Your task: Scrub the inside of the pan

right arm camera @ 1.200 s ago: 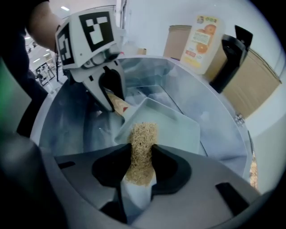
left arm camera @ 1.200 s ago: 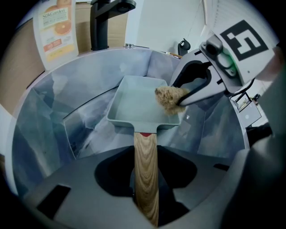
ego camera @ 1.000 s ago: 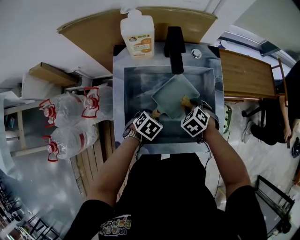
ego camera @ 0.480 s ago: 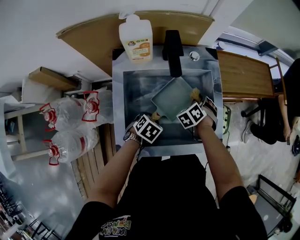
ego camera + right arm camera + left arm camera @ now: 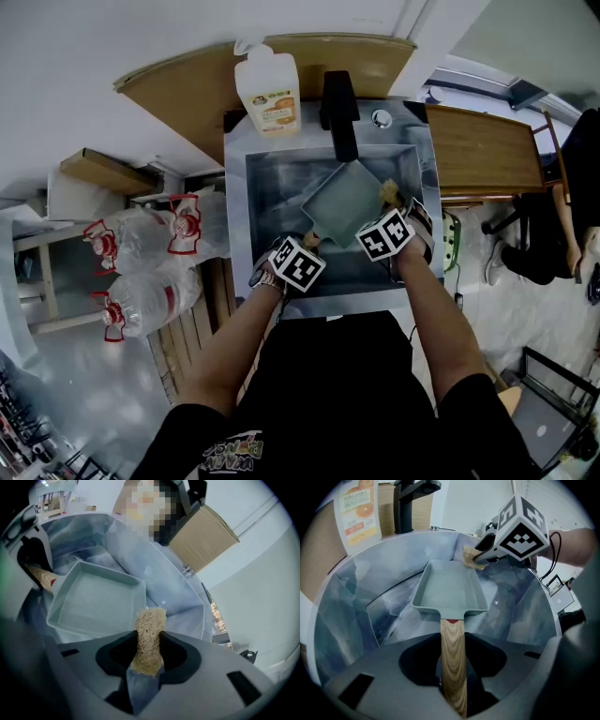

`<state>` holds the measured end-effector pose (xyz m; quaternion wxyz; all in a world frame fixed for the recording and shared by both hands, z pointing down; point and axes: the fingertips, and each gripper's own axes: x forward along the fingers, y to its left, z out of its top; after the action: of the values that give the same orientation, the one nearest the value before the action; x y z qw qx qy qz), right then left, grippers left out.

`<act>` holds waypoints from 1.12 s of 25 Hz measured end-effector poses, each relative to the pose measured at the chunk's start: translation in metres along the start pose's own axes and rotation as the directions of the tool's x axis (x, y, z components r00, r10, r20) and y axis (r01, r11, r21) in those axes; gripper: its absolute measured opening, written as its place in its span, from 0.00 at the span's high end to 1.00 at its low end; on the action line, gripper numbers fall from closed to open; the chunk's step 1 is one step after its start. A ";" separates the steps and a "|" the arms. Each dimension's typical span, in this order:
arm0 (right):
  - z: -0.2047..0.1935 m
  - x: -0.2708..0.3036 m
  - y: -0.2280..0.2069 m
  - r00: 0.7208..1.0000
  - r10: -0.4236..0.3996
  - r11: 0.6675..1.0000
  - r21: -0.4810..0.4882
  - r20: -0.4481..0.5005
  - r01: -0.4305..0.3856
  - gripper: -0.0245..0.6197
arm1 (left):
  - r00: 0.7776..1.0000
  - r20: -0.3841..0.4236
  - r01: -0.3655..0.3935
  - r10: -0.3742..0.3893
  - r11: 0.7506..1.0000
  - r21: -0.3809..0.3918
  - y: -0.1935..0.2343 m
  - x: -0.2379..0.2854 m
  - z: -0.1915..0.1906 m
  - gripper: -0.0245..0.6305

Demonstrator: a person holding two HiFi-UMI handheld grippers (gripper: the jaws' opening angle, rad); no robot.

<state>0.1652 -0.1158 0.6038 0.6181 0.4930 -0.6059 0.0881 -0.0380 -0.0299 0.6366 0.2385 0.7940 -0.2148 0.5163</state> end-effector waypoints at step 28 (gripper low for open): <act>0.037 -0.221 -0.083 0.676 -0.002 0.829 0.379 0.737 -0.411 0.73 | 0.644 0.735 -0.197 0.211 0.975 -0.107 -0.024 -0.239 0.116 0.95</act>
<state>0.1435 -0.0758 0.3687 0.1656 0.5604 -0.8023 0.1217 -0.0300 -0.0579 0.3712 0.0776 0.9036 -0.3853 0.1705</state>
